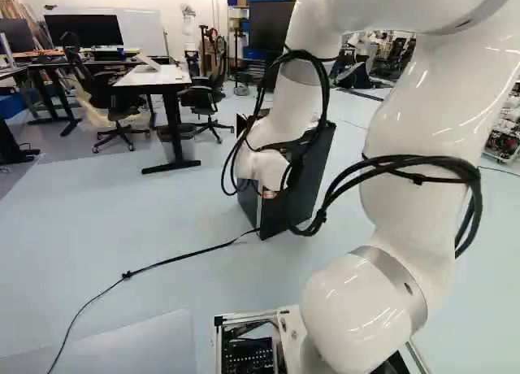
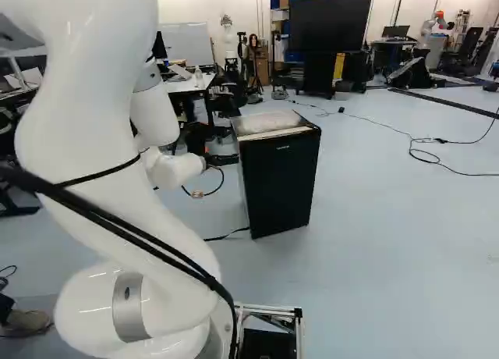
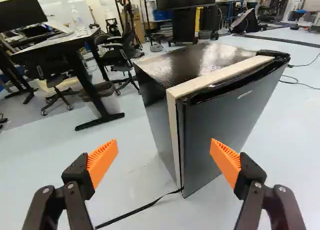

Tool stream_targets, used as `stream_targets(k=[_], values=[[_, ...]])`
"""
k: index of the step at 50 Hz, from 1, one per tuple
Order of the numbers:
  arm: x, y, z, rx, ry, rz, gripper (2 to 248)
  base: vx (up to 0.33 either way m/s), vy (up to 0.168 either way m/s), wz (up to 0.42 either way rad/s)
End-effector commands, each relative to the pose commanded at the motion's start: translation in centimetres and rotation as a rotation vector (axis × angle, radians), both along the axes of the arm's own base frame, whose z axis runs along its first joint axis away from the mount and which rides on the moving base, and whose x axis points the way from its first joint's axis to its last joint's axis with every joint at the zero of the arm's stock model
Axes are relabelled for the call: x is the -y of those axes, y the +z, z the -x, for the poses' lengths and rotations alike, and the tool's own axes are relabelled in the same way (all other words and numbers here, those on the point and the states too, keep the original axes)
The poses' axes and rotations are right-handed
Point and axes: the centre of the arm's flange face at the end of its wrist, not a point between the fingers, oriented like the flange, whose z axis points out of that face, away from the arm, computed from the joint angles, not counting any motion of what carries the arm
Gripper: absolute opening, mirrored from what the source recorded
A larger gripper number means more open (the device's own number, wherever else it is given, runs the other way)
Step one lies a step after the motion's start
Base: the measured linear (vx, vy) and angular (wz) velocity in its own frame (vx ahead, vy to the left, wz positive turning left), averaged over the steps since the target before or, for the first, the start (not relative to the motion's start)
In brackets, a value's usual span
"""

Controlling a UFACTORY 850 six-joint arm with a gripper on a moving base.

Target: Open the fridge door

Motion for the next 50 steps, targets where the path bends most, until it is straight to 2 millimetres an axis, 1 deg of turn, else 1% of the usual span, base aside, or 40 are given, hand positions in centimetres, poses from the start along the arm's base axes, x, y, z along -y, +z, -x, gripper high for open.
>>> stream_targets(k=[23,50], values=[[-1.8,-2.2,-2.5,0.026,-0.085,0.001,247,0.0,0.0,0.0],[-3.3,-5.0,-5.3,0.066,-0.201,0.015,247,0.0,0.0,0.0]])
